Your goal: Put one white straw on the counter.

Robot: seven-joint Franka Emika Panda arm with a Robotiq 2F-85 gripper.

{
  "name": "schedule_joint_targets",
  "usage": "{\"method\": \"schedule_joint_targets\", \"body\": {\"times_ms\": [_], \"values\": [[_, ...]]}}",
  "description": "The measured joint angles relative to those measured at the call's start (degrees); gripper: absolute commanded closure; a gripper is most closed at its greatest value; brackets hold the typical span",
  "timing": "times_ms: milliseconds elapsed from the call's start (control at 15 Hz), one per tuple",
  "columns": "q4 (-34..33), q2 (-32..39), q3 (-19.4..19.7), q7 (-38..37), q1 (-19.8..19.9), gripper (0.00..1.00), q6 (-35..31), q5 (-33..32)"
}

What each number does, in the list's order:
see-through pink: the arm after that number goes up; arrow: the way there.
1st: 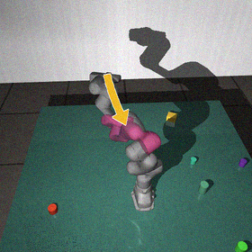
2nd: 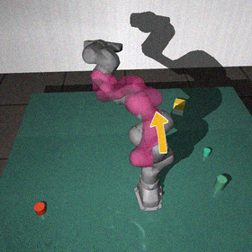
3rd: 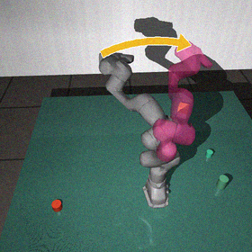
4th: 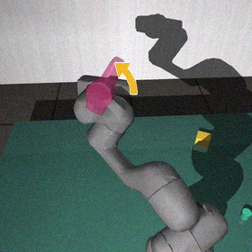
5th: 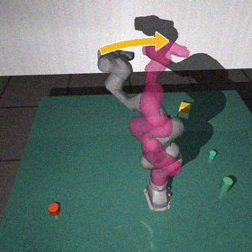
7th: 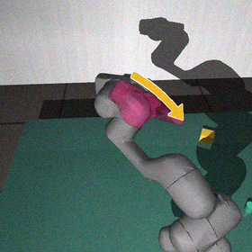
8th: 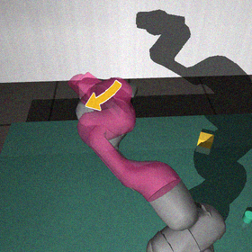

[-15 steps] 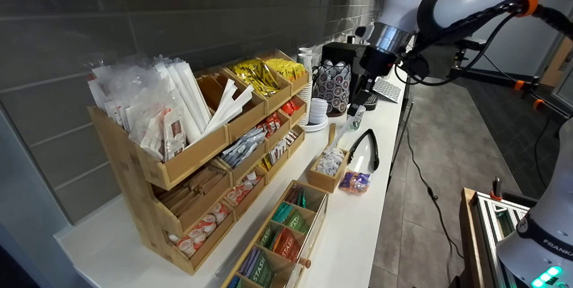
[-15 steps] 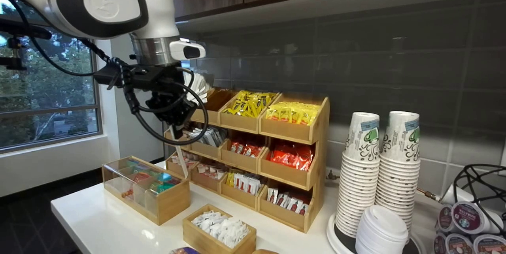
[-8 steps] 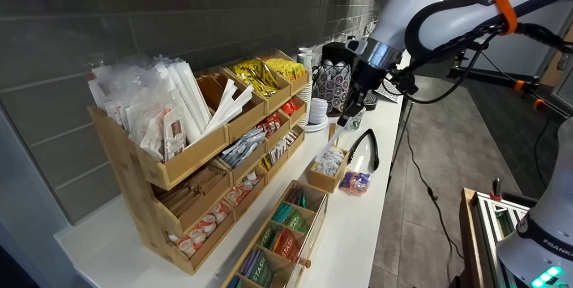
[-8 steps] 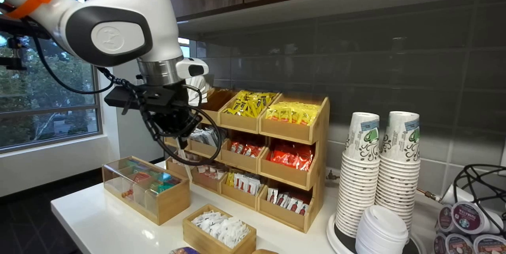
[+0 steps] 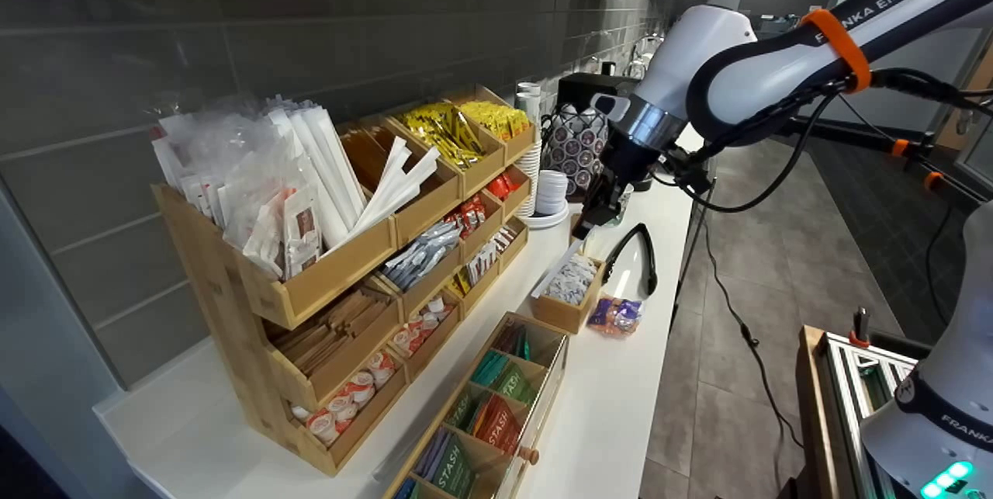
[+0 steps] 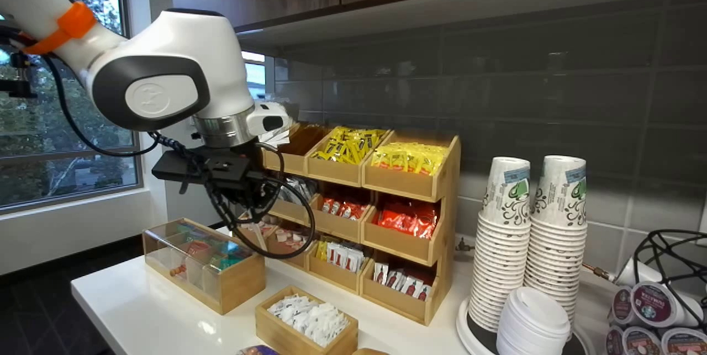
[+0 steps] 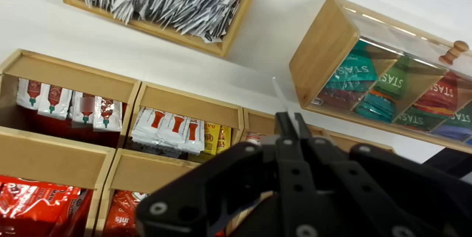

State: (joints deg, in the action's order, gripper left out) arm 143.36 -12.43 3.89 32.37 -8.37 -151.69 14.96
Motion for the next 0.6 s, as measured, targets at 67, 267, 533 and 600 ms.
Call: {"method": "schedule_joint_targets", "body": {"times_ms": [67,267,533,600], "values": [[0.38,0.45,0.04,1.11,-0.41,0.99,-1.32,1.38],[1.34,1.78,0.25,4.38,-1.6,0.99,-5.18,5.4],[1.65,3.8,0.26,6.94,-2.03,0.99,-9.37,8.99],[1.67,4.23,0.27,7.58,-2.14,0.78,-10.05,10.2]]}}
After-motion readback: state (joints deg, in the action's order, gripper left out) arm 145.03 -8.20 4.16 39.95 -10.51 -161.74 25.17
